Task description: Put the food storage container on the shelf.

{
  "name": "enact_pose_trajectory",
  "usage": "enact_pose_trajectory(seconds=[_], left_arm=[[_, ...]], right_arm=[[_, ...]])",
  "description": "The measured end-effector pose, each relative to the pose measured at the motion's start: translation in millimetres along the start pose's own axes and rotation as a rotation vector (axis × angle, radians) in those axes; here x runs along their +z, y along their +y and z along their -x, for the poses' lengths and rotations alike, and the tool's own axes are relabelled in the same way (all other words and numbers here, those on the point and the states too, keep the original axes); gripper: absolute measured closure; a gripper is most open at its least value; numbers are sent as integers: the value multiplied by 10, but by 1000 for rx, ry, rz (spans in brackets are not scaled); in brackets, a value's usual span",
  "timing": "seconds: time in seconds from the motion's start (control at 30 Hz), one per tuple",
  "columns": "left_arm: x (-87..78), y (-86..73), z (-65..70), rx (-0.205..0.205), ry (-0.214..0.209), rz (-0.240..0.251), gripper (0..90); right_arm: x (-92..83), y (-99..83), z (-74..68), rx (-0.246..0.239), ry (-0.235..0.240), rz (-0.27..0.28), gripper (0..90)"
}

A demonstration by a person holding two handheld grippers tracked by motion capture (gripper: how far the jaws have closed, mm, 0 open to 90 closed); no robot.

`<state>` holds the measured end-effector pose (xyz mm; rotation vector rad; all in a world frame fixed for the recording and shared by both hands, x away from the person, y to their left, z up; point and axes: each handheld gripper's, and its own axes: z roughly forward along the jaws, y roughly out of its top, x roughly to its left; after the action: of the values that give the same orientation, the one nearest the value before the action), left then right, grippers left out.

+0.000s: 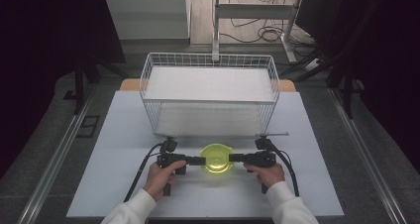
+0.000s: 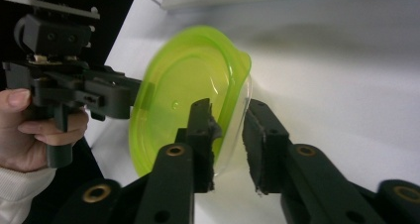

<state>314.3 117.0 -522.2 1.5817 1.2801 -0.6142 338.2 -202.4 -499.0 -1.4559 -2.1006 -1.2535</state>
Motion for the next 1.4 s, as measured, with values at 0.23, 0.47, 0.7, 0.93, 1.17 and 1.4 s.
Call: enact_pose_trajectory(seconds=[0.23, 0.47, 0.7, 0.93, 1.17, 1.4], left_arm=[[-47, -7, 33, 11, -5, 22, 820], [-96, -12, 99, 34, -23, 38, 823], [-219, 25, 264, 105, -20, 53, 823], [-307, 50, 413, 157, -18, 85, 823], [-368, 103, 520, 194, -24, 107, 824], [-456, 247, 614, 211, -25, 112, 824]], right_arm=[[-25, -18, -34, -3, 25, 5, 796], [-96, -19, -108, -47, 32, 38, 799], [-189, 21, -264, -130, 33, 83, 798], [-282, 60, -406, -191, 33, 119, 798], [-375, 121, -537, -248, 20, 156, 796], [-424, 244, -638, -275, 14, 176, 794]])
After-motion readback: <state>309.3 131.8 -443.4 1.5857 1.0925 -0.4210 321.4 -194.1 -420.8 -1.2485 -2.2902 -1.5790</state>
